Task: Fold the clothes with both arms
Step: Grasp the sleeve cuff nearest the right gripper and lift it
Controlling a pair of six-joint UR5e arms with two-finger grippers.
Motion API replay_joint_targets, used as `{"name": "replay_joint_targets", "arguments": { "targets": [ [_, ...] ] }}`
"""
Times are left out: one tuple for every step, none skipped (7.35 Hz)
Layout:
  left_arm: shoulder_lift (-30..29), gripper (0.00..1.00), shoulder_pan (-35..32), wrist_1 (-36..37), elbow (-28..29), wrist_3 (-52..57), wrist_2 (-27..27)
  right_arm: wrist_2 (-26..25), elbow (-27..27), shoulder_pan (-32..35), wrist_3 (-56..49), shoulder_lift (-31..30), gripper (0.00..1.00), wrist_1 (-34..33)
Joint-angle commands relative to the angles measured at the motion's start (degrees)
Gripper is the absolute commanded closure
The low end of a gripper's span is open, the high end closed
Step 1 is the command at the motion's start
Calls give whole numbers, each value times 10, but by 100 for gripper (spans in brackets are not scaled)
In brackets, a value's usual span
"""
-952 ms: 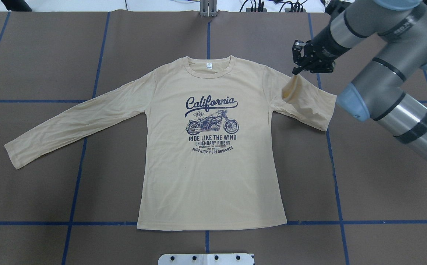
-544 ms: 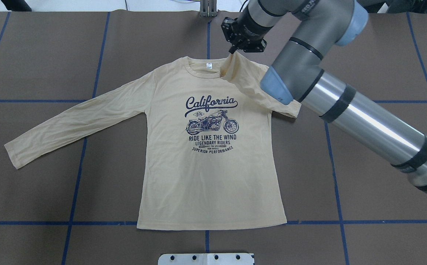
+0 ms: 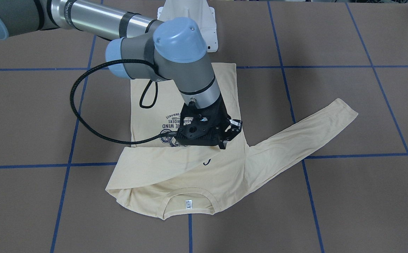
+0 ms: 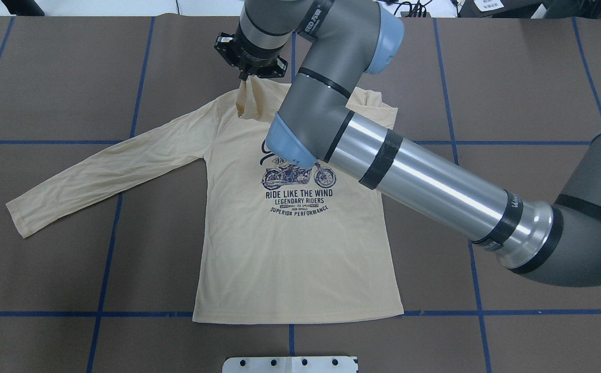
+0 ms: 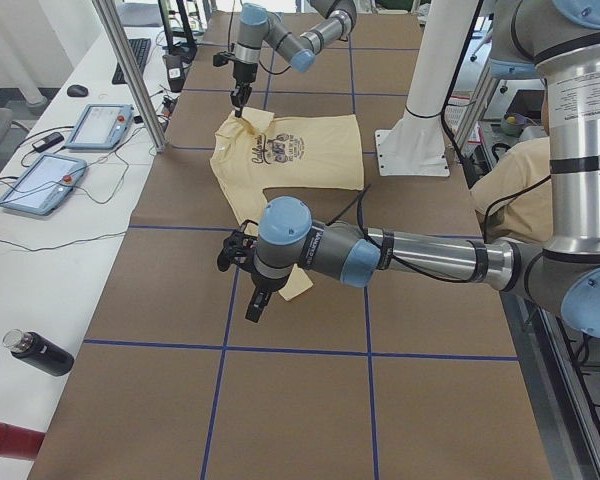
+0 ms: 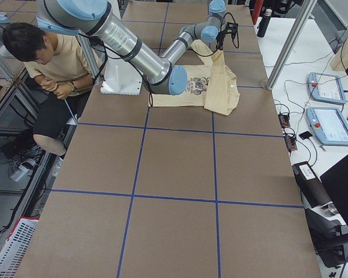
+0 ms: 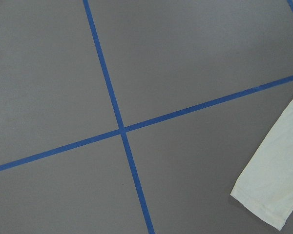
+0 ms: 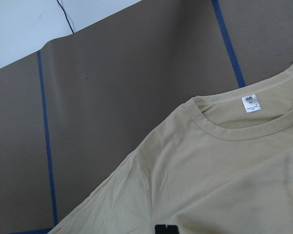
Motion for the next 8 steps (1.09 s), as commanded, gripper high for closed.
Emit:
{"name": "replay_joint_targets", "arguments": {
  "targets": [
    [0, 1, 0, 0, 2, 0, 0, -43, -12, -38, -6, 14, 100, 2],
    [0, 1, 0, 0, 2, 0, 0, -56, -16, -49, -7, 15, 100, 3],
    [-1, 1, 0, 0, 3, 0, -1, -66, -40, -56, -10, 27, 100, 23],
    [-1, 1, 0, 0, 3, 0, -1, -72, -79, -62, -10, 41, 100, 50],
    [-1, 1, 0, 0, 3, 0, -1, -82, -87, -66, -8, 43, 90, 59],
    [-1, 1, 0, 0, 3, 0, -2, -82, -95, -66, -7, 46, 70, 61],
    [-1, 1, 0, 0, 2, 0, -4, -82, -132, -66, -6, 75, 61, 68],
    [-1, 1, 0, 0, 3, 0, -10, -85, -179, -66, -4, 94, 53, 115]
  ]
}}
